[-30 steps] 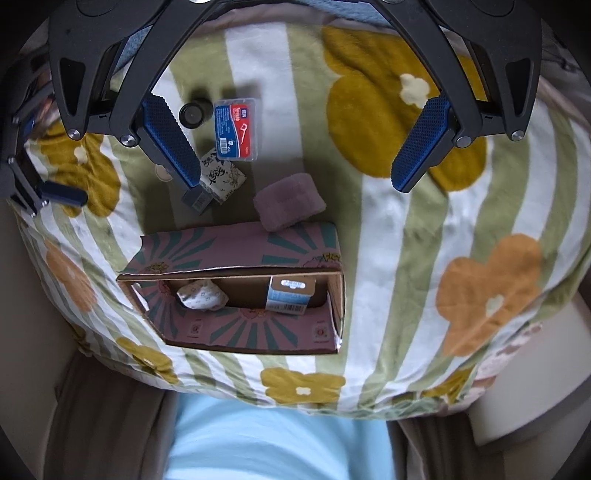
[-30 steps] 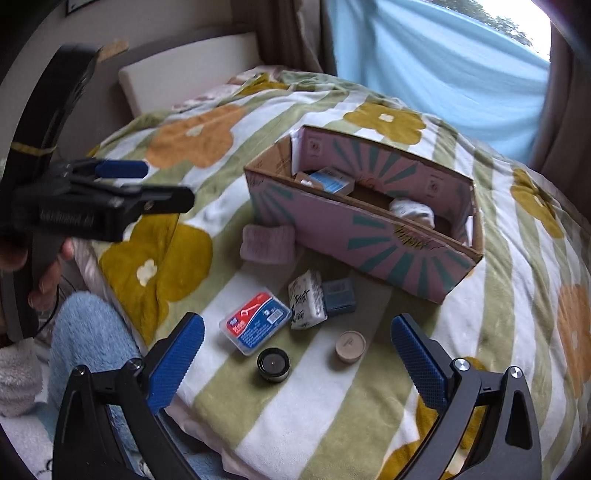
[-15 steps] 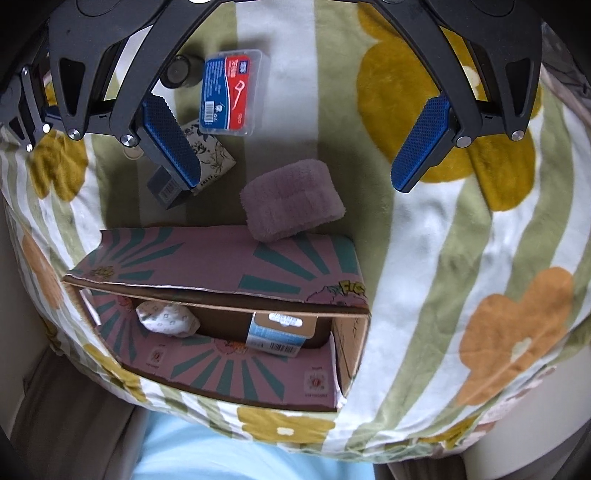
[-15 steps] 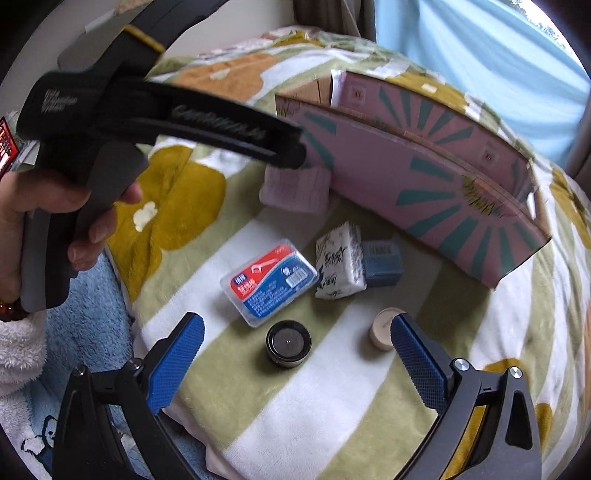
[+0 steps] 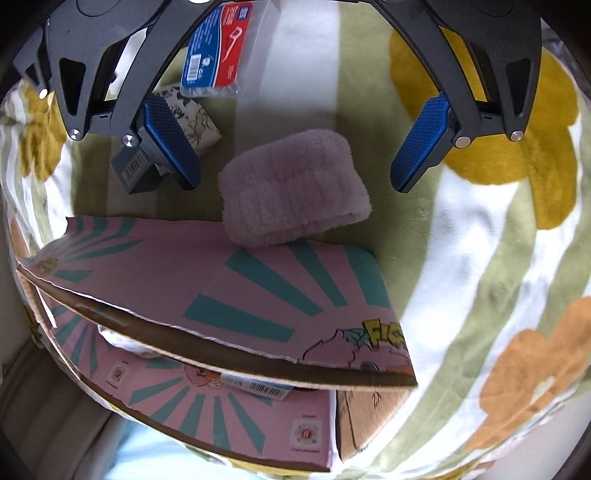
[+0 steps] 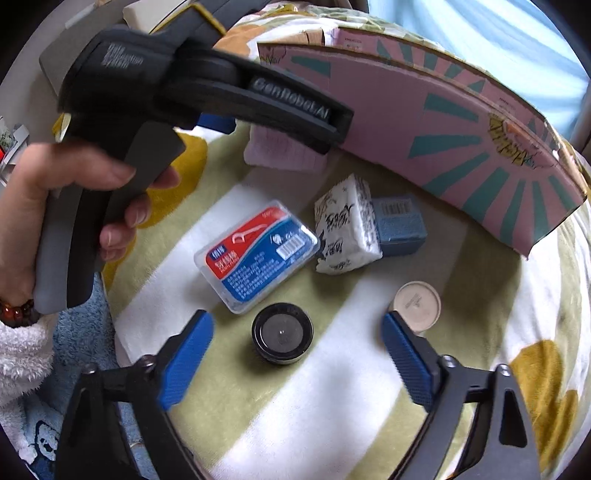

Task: Organize objects
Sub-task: 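Grasp the pink fuzzy sock with left while right grasps the black jar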

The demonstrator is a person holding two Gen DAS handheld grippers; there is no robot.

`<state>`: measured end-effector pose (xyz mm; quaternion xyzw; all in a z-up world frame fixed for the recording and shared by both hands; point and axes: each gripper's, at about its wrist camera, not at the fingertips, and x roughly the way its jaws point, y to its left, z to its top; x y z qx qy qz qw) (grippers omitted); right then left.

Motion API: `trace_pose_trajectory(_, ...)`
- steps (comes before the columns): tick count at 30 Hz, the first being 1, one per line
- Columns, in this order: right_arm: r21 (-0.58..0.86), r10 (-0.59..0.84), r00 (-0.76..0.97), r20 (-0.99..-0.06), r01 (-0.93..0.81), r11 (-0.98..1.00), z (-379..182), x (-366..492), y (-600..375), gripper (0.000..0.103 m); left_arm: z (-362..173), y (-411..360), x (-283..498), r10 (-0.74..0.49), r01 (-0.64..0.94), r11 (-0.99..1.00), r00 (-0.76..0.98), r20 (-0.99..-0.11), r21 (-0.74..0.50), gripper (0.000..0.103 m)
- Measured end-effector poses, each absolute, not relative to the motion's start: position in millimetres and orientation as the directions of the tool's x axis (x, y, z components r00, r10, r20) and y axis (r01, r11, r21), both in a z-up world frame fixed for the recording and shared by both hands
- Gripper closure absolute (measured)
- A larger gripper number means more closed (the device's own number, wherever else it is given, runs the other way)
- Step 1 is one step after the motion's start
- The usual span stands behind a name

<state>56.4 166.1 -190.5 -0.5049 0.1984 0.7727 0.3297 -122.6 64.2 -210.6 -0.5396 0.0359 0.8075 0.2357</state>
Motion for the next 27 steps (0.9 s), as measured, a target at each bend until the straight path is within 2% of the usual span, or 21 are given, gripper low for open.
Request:
trace_pose_trajectory(1, -0.022, 0.303, -0.270, -0.914, -0.713, -0.701, -193.4, 56.9, 166.4, 0.021, -213.1, 64.8, -124.1, 0.339, -0.415, -0.889, -0.304, -0.890, -0.197, 0.006)
trace_pose_trajectory(3, -0.015, 0.291, -0.267, -0.919, -0.713, -0.701, -197.4, 57.0, 166.8, 0.032, -216.8, 65.6, -126.3, 0.337, -0.409, -0.891, -0.298, -0.893, -0.199, 0.010)
trace_pose_trajectory(7, -0.003, 0.280, -0.273, -0.920, -0.712, -0.702, -201.8, 56.1, 166.4, 0.034, -223.0, 67.1, -128.5, 0.343, -0.400, -0.891, -0.285, -0.895, -0.214, 0.014)
trace_pose_trajectory(8, -0.003, 0.279, -0.273, -0.921, -0.710, -0.704, -203.1, 55.7, 166.0, 0.038, -223.7, 67.7, -128.4, 0.344, -0.400, -0.891, -0.283, -0.895, -0.216, 0.015)
trace_pose_trajectory(10, 0.004, 0.269, -0.274, -0.923, -0.708, -0.706, -205.9, 55.3, 165.7, 0.042, -224.6, 69.3, -128.0, 0.353, -0.401, -0.888, -0.278, -0.894, -0.226, 0.024)
trace_pose_trajectory(13, 0.004, 0.265, -0.269, -0.926, -0.709, -0.705, -209.8, 55.2, 165.1, 0.045, -225.2, 73.6, -127.7, 0.359, -0.408, -0.883, -0.271, -0.893, -0.231, 0.029)
trace_pose_trajectory(16, -0.003, 0.268, -0.262, -0.927, -0.709, -0.705, -211.6, 54.9, 163.9, 0.053, -225.9, 76.9, -127.4, 0.361, -0.416, -0.880, -0.269, -0.893, -0.230, 0.034)
trace_pose_trajectory(20, 0.008, 0.263, -0.277, -0.924, -0.701, -0.713, -211.3, 54.3, 161.2, 0.067, -224.3, 76.0, -126.3, 0.378, -0.420, -0.873, -0.264, -0.888, -0.247, 0.041)
trace_pose_trajectory(21, 0.012, 0.261, -0.282, -0.923, -0.699, -0.715, -211.3, 53.9, 160.5, 0.069, -223.2, 75.3, -126.0, 0.383, -0.420, -0.872, -0.263, -0.886, -0.252, 0.045)
trace_pose_trajectory(27, 0.009, 0.268, -0.288, -0.919, -0.698, -0.716, -210.6, 53.1, 157.3, 0.070, -213.2, 73.7, -121.7, 0.403, -0.432, -0.861, -0.262, -0.877, -0.266, 0.059)
